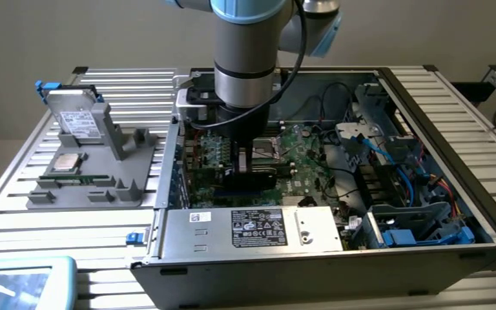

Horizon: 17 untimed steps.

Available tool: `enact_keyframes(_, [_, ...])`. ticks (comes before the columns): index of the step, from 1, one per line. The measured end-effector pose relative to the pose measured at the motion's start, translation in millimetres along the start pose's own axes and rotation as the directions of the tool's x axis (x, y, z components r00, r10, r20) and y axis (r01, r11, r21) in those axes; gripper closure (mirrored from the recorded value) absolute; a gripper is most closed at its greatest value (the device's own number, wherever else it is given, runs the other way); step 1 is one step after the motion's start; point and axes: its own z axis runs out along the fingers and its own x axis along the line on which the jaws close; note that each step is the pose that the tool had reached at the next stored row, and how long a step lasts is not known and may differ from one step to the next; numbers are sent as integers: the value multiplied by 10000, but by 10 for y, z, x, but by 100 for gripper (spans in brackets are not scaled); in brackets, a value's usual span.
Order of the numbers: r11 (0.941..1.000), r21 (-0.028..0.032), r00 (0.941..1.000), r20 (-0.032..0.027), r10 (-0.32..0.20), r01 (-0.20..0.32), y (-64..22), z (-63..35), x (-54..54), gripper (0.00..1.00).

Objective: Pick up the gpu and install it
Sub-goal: 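Insert the gpu into the slot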

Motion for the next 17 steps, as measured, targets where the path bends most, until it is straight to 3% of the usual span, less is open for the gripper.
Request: enact_keyframes(17, [10000, 0, 10000, -1, -52, 52, 0, 5, 2, 73])
